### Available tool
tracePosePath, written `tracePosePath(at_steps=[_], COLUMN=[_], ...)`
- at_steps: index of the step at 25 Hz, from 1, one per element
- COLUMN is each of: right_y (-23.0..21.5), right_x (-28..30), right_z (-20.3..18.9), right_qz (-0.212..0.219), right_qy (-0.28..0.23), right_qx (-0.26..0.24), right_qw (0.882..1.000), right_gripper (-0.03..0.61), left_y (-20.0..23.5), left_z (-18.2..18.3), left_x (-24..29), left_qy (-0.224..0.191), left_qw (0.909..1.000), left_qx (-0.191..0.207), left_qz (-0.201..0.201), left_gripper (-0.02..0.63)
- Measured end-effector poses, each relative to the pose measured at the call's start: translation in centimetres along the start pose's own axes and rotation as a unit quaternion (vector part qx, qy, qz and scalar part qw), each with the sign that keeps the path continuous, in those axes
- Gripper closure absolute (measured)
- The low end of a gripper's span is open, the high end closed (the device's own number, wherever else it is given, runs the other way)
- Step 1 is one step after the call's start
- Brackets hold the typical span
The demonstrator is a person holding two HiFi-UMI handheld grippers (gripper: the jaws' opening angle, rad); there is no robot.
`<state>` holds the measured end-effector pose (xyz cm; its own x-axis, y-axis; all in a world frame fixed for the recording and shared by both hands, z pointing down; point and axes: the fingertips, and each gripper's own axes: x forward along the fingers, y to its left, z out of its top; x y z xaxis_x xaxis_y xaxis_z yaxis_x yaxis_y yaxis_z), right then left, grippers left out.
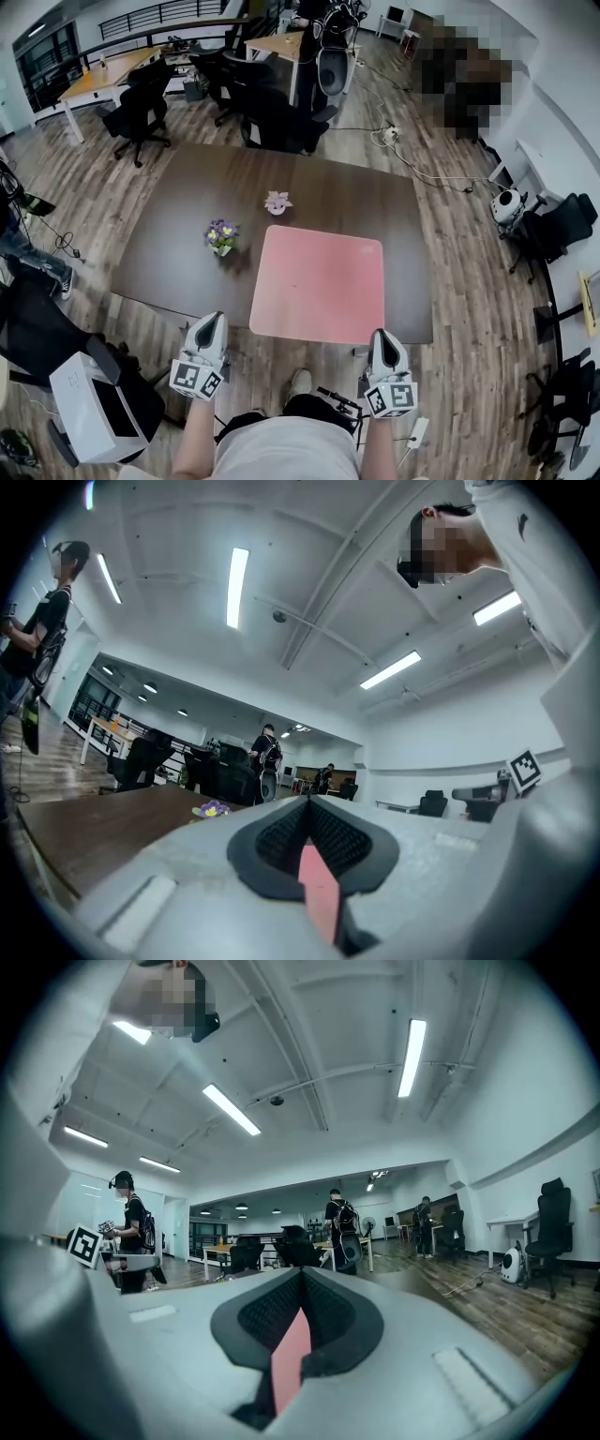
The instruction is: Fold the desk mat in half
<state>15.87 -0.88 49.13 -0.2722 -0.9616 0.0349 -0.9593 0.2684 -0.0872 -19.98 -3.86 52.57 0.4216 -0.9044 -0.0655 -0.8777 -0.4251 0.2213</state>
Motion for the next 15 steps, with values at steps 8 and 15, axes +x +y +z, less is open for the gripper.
tracePosePath(at_steps=[8, 15], right_y=[-6.7, -10.6], right_x=[7.9, 12.4], right_z=[1.9, 3.6], right_qz=[0.029, 0.05], right_qy=[-0.018, -0.028], right_qx=[-0.006, -0.005], right_qw=[0.999, 0.998], right_gripper=[0.578, 0.578], left_y=[0.7, 0.2], left_z=[0.5, 0.6], left_x=[9.3, 14.2], left_qy=[-0.023, -0.017], left_qw=[0.9988, 0.9982], left_qx=[0.002, 0.011], left_qz=[0.043, 0.056], left_gripper=[0.609, 0.609])
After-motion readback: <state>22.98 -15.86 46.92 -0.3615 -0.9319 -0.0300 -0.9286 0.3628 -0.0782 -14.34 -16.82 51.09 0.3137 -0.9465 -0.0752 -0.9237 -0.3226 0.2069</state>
